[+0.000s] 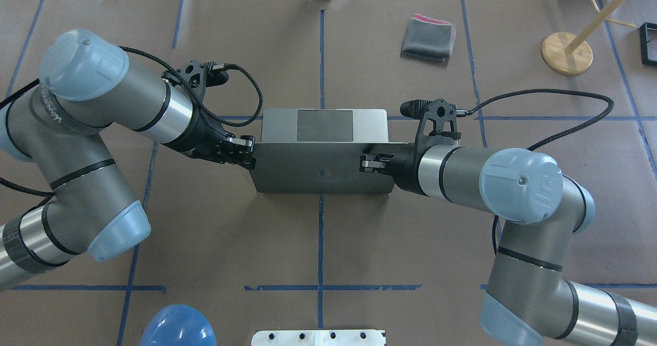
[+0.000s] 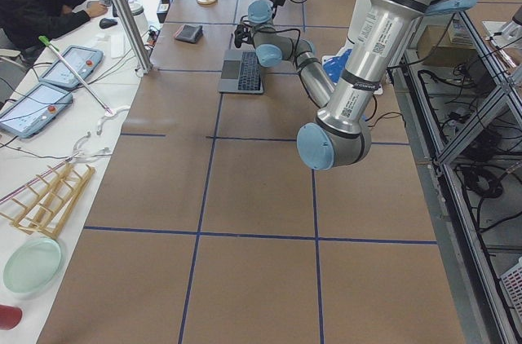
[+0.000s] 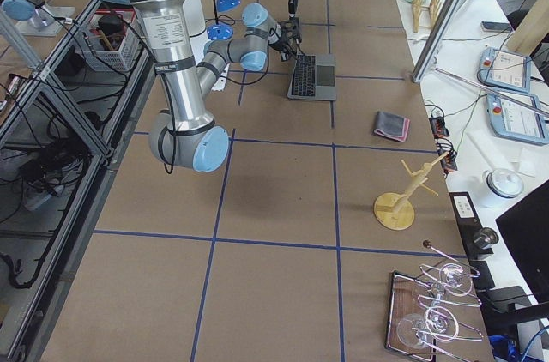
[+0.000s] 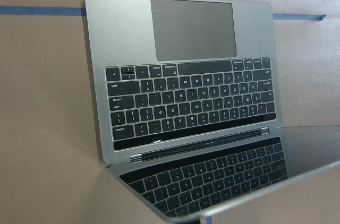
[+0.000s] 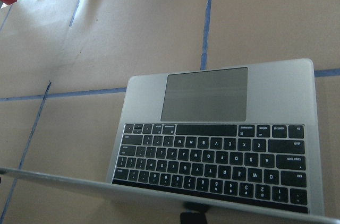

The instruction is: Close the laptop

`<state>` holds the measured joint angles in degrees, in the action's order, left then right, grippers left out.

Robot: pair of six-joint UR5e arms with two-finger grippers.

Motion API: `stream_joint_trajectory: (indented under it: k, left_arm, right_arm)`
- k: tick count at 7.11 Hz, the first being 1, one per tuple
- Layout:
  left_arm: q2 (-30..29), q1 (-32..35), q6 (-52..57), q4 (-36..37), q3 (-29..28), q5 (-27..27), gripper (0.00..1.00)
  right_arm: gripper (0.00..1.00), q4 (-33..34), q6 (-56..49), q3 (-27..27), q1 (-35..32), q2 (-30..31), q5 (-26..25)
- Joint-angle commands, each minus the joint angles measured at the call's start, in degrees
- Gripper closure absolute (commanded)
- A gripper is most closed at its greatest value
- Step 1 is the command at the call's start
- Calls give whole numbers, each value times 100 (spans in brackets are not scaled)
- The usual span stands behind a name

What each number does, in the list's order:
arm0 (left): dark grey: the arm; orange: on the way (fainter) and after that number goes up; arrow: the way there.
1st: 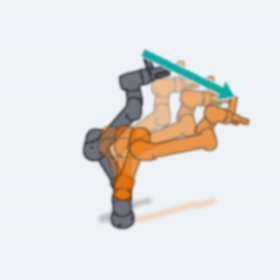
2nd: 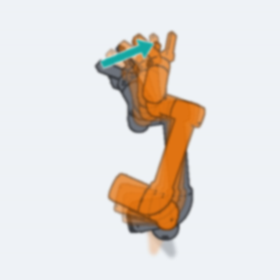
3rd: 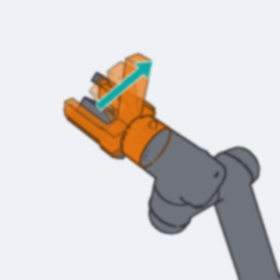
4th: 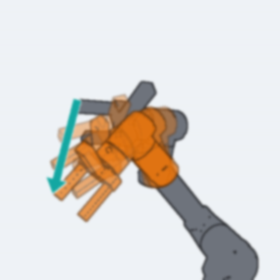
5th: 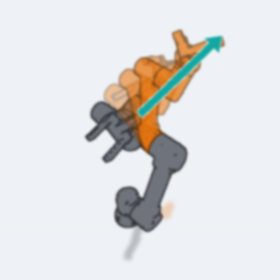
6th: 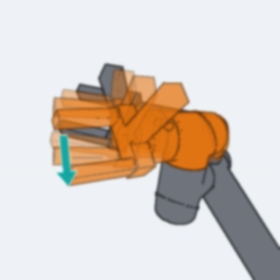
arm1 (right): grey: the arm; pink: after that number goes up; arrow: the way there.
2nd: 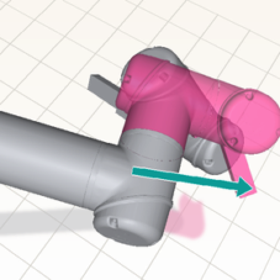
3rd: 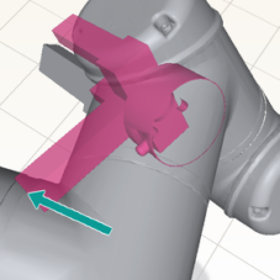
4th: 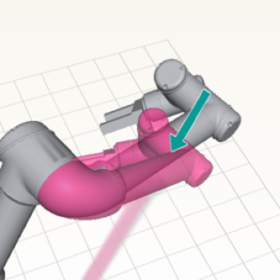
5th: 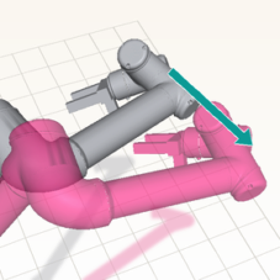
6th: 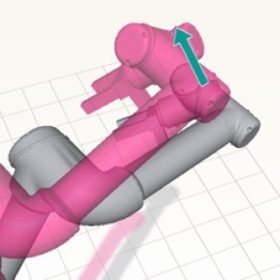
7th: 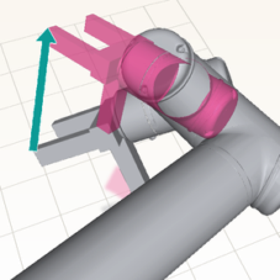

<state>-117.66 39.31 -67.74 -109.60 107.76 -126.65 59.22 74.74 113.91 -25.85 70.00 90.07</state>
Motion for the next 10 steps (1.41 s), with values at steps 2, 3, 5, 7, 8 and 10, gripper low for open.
stream_joint_trajectory:
  k: [2, 3, 5, 7, 8, 10]
  left_arm:
    - [-458, 208, -3, -9, -544, 0, 99]
    - [-616, 243, 15, -9, -737, 0, 99]
    - [-740, 314, 41, -35, -1019, 0, 99]
    - [-924, 314, 50, -53, -1265, 8, 99]
    - [-934, 314, 50, -53, -1310, 8, 99]
    - [-1030, 314, 50, -62, -1467, 17, 99]
  right_arm:
    - [100, -7, -12, -201, -192, -178, 28]
    - [100, -7, -12, -324, -192, -284, 28]
    - [100, -25, -81, -412, -332, -294, 36]
    - [100, -34, -239, -789, -481, -539, 45]
    - [100, -34, -249, -991, -499, -644, 45]
    - [100, -43, -267, -1247, -552, -803, 45]
